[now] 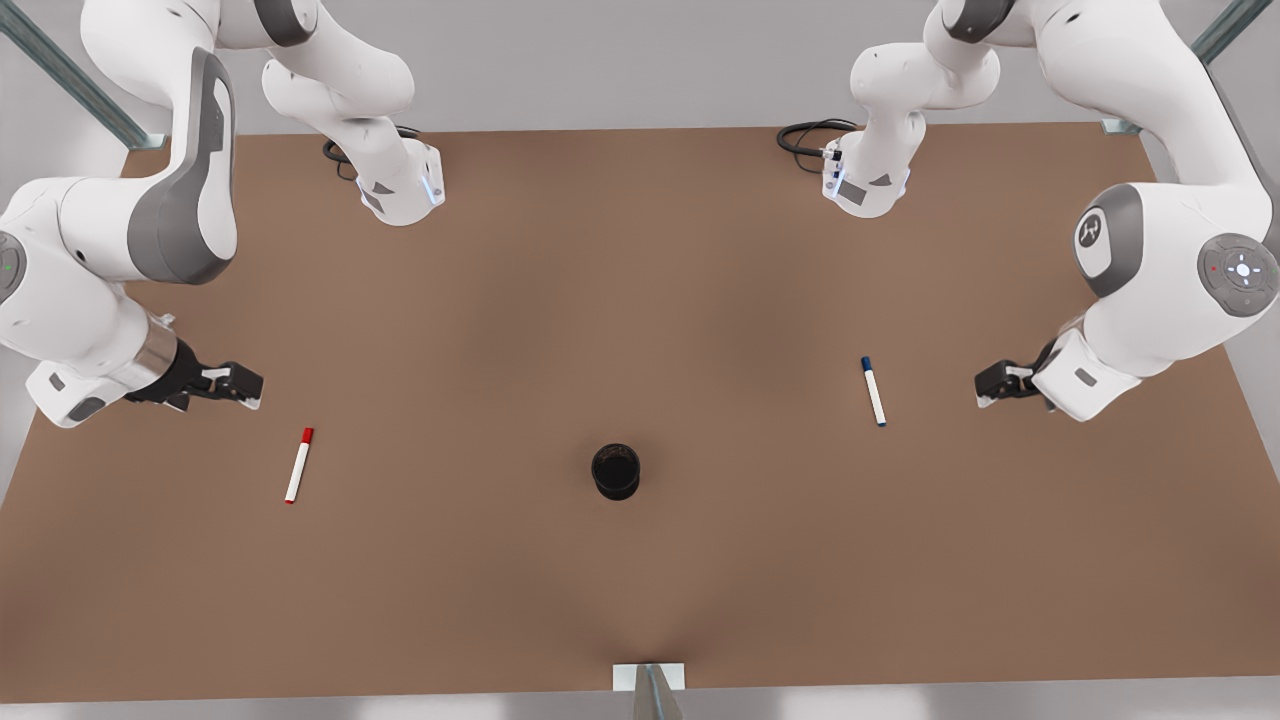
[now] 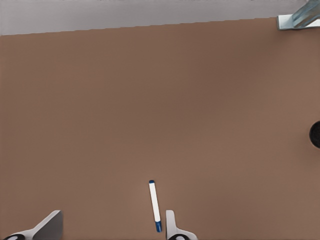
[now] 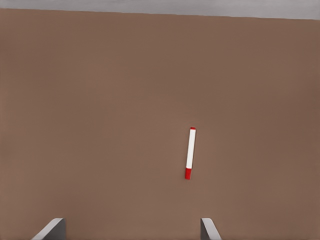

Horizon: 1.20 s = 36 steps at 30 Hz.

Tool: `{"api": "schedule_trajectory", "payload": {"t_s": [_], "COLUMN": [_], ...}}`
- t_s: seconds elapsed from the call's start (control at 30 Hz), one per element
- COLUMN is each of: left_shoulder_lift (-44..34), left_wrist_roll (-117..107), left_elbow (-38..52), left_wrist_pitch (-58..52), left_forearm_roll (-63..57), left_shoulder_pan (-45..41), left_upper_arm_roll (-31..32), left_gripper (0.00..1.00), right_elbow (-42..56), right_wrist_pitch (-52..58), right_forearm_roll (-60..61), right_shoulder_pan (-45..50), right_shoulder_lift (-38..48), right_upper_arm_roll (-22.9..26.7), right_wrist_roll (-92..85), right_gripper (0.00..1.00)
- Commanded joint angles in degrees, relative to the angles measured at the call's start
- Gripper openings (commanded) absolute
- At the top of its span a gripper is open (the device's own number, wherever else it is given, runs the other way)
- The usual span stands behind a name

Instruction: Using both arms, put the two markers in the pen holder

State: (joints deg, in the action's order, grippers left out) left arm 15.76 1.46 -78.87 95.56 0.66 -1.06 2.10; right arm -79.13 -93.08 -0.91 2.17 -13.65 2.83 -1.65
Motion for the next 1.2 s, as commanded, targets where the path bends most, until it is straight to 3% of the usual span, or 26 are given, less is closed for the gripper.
{"api": "schedule_trajectory", "payload": {"t_s": [0.0,0.13,0.33,0.57,0.63,0.67,0.77,1.03,1.17], "left_shoulder_lift": [0.0,2.7,1.2,1.3,1.4,1.6,1.8,4.2,5.2], "left_wrist_roll": [0.4,-15.2,-31.2,-31.3,-30.5,-29.7,-29.0,-16.7,-9.4], "left_elbow": [0.0,-1.8,-24.6,-36.7,-39.8,-40.0,-42.4,-45.8,-46.5], "left_wrist_pitch": [1.6,4.3,27.4,38.4,41.6,41.7,43.6,46.8,46.8], "left_forearm_roll": [0.0,-0.6,0.7,0.7,0.7,0.7,0.6,0.5,0.3], "left_shoulder_pan": [-0.1,-2.5,-2.7,-4.0,-3.8,-3.8,-3.7,-3.0,-2.4], "left_upper_arm_roll": [0.0,0.1,-0.1,0.0,0.0,-0.1,-0.1,-0.1,-0.1], "left_gripper": [1.00,1.00,1.00,0.99,0.93,0.78,0.68,0.64,0.63], "right_elbow": [0.0,0.0,0.0,-4.2,-5.5,-6.6,-7.5,-8.0,-8.9], "right_wrist_pitch": [-1.0,-6.3,-17.7,-22.3,-22.3,-22.3,-22.5,-25.7,-26.8], "right_forearm_roll": [0.0,0.3,0.2,0.6,2.7,2.7,5.0,2.6,1.2], "right_shoulder_pan": [-0.5,-1.2,-1.6,-3.2,-3.8,-4.0,-5.9,-8.8,-9.6], "right_shoulder_lift": [-0.2,-5.0,-17.9,-22.7,-23.0,-23.0,-23.6,-28.8,-30.5], "right_upper_arm_roll": [0.0,-0.1,-0.2,-0.2,-0.2,-0.2,-0.2,0.0,-0.1], "right_wrist_roll": [-0.6,-0.6,0.1,0.5,1.3,2.3,2.3,1.4,0.9], "right_gripper": [1.00,1.00,1.00,1.00,1.00,1.00,1.00,1.00,0.89]}}
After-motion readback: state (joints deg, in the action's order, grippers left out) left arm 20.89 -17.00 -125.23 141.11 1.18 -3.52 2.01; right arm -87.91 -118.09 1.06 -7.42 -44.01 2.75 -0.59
